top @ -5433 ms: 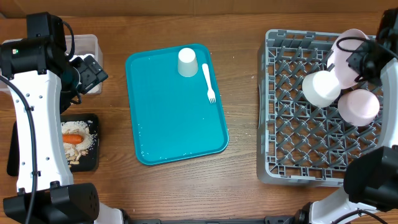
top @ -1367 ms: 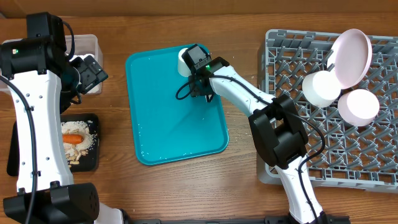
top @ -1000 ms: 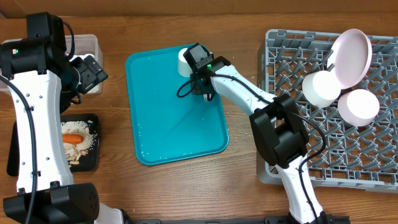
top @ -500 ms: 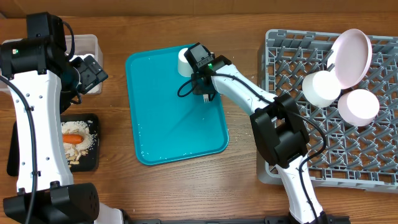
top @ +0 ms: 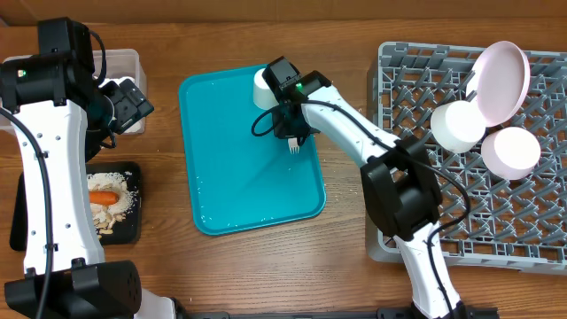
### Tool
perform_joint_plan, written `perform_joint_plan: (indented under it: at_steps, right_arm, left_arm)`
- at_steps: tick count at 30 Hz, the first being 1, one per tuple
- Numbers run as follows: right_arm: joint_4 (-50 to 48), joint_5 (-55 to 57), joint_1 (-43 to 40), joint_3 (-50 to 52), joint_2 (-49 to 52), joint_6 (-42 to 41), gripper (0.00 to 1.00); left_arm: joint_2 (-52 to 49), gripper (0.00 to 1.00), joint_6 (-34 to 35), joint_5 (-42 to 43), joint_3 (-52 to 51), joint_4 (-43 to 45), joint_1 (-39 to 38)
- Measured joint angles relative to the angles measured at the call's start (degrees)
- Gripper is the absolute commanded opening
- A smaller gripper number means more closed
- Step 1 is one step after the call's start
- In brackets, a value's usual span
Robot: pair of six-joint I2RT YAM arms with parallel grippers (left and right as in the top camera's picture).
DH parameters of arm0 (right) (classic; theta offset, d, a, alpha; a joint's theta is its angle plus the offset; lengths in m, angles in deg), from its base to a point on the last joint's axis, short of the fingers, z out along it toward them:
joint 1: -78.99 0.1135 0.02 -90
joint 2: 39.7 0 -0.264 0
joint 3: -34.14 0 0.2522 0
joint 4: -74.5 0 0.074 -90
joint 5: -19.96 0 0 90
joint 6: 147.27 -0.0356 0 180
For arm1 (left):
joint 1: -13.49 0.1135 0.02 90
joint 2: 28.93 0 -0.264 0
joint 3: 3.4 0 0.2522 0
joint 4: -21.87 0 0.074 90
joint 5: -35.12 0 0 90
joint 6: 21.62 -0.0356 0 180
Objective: Sort waste into correct bins and load items into the dishwasher rack
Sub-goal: 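Carry the fork right and drop it into the rack's back edge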
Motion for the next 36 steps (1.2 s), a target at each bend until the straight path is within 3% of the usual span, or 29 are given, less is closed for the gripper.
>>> perform_joint_plan:
  at_steps: [7, 13, 18, 23, 26, 28, 31, 36]
  right_arm:
    - [5.05, -0.74, -2.82, -0.20, -11.06, -0.02, 0.04]
    - [11.15, -0.50, -13.53, -1.03, -19.87, 0.17, 0.04]
    - [16.50, -0.42, -23.15, -1.16, -21.57, 2.97, 0.04]
    - [16.41, -0.90, -26.32, 0.20, -21.53, 6.47, 0.06]
    - [15.63, -1.42, -26.88, 2.10, -21.53, 7.74, 0.17]
    - [14.49, -1.73, -26.91, 3.17, -21.53, 7.78, 0.36]
    - [12.96, -1.88, -26.93, 4.35, -21.53, 8.83, 0.52]
    - [11.93, -1.90, -26.93, 5.68, -21.53, 9.05, 0.57]
  left_arm:
    - [0.00, 1.00, 0.00, 0.00, 0.00, 0.02, 0.00]
    - [0.00, 1.00, 0.00, 0.02, 0.00, 0.00, 0.00]
    - [0.00, 1.00, 0.00, 0.00, 0.00, 0.02, 0.00]
    - [0.00, 1.00, 0.00, 0.00, 0.00, 0.02, 0.00]
    - [0.00, 1.00, 0.00, 0.00, 0.00, 0.00, 0.00]
    - [0.00, 1.00, 0.00, 0.00, 0.00, 0.02, 0.00]
    - [0.00, 1.00, 0.00, 0.00, 0.00, 0.00, 0.00]
    - [0.00, 1.00, 0.00, 0.00, 0.00, 0.02, 0.00]
